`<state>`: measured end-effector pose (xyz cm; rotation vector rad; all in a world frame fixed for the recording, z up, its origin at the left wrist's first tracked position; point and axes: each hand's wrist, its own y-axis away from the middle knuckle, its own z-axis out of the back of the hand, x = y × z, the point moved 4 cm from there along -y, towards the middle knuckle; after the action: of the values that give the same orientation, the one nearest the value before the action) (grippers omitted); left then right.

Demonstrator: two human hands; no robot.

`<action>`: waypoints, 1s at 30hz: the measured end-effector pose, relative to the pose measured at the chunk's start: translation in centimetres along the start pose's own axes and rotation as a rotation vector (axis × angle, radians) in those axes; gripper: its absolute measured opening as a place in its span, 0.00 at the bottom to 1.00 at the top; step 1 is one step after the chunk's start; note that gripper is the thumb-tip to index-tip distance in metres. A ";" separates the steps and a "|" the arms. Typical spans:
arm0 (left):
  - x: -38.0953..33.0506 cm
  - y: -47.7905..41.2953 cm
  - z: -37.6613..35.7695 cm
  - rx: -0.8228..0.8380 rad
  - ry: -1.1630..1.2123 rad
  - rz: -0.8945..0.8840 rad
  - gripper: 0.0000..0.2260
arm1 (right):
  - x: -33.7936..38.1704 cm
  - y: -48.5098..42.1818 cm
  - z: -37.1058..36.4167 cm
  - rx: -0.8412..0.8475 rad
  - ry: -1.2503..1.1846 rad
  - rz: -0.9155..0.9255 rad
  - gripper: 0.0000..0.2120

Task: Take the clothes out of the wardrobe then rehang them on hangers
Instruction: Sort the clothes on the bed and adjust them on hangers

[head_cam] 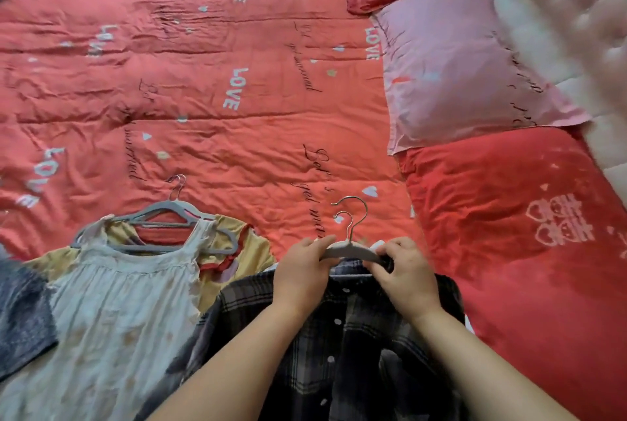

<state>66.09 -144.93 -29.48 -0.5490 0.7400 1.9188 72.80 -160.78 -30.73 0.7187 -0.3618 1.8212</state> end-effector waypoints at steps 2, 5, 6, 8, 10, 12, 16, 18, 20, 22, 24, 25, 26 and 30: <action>1.2 -1.8 -1.5 0.005 -0.031 0.022 0.17 | -1.6 -1.9 -1.9 0.040 -0.007 -0.034 0.05; 3.3 -3.8 -3.7 0.018 -0.087 0.027 0.22 | -3.7 -4.7 -5.0 0.082 0.013 -0.084 0.05; 4.0 -4.3 -4.4 0.033 -0.116 0.039 0.23 | -4.5 -5.5 -6.1 0.108 0.041 -0.107 0.07; 5.2 -4.7 -5.5 0.082 -0.168 0.085 0.25 | -6.0 -6.8 -8.0 0.176 0.118 -0.171 0.13; 6.3 -4.7 -6.3 0.128 -0.195 0.122 0.26 | -7.0 -7.2 -9.2 0.237 0.143 -0.210 0.17; 7.0 -4.3 -6.7 0.155 -0.200 0.150 0.25 | -7.1 -6.9 -9.9 0.268 0.143 -0.185 0.18; 7.7 -3.2 -6.0 0.146 -0.231 0.152 0.21 | -5.8 -5.1 -10.5 0.332 0.166 -0.112 0.16; 7.9 -2.4 -5.0 0.117 -0.218 0.156 0.20 | -4.6 -4.1 -10.6 0.369 0.164 -0.085 0.15; 7.9 -1.2 -3.4 0.070 -0.221 0.150 0.20 | -2.8 -3.0 -10.5 0.383 0.154 -0.049 0.15; 8.0 0.3 -1.5 0.034 -0.240 0.147 0.20 | -0.6 -1.8 -10.5 0.396 0.158 0.000 0.16; 8.3 2.2 0.7 0.014 -0.288 0.122 0.21 | 2.1 -0.4 -10.4 0.414 0.171 0.062 0.16; 8.6 3.1 1.9 0.006 -0.318 0.103 0.21 | 3.5 0.3 -10.4 0.424 0.180 0.096 0.16; 8.9 4.3 3.2 -0.006 -0.343 0.091 0.21 | 5.0 1.1 -10.4 0.439 0.192 0.130 0.16; 11.0 10.0 8.5 -0.079 -0.369 0.126 0.20 | 11.1 4.7 -10.6 0.480 0.258 0.259 0.18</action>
<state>51.85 -135.54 -27.96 -0.1874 0.4706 2.0956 62.76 -148.26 -31.45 0.7724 0.1703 2.2505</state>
